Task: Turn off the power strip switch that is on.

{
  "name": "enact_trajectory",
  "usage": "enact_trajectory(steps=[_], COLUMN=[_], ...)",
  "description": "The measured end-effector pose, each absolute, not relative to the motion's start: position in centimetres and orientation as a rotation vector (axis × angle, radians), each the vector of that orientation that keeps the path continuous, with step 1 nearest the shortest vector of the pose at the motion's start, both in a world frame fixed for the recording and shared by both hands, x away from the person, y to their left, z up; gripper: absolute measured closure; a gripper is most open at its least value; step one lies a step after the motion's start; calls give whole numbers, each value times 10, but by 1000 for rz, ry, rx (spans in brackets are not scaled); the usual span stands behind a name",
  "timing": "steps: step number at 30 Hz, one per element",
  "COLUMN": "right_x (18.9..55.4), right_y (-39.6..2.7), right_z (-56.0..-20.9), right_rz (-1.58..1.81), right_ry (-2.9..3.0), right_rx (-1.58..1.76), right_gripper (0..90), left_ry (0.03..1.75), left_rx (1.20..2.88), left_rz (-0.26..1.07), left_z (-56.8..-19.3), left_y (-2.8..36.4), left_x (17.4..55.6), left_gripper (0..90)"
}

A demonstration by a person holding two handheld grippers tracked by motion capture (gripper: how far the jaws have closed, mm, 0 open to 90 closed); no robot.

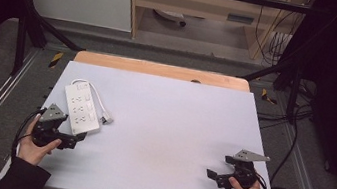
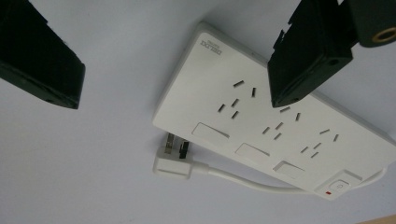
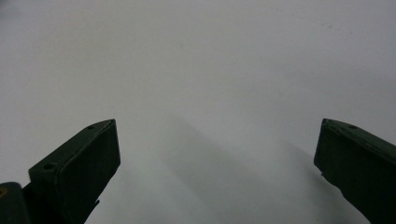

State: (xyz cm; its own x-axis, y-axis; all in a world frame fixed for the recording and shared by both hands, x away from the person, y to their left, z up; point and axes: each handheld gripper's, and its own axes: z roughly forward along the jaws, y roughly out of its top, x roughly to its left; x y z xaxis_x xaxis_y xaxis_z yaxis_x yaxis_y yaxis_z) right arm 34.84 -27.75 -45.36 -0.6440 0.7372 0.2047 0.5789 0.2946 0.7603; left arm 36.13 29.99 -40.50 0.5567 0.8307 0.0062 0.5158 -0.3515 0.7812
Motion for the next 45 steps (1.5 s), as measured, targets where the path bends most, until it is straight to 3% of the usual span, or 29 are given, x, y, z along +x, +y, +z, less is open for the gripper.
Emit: enact_trajectory(steps=[45], right_x=[349], right_y=[-277], right_z=[-454], right_rz=[1263], right_ry=[2374], right_rx=[1225], right_gripper=[10], left_ry=[1111], left_rx=[2016], left_rz=[529], left_z=[-392], left_y=[293], left_x=[396], left_gripper=[38])
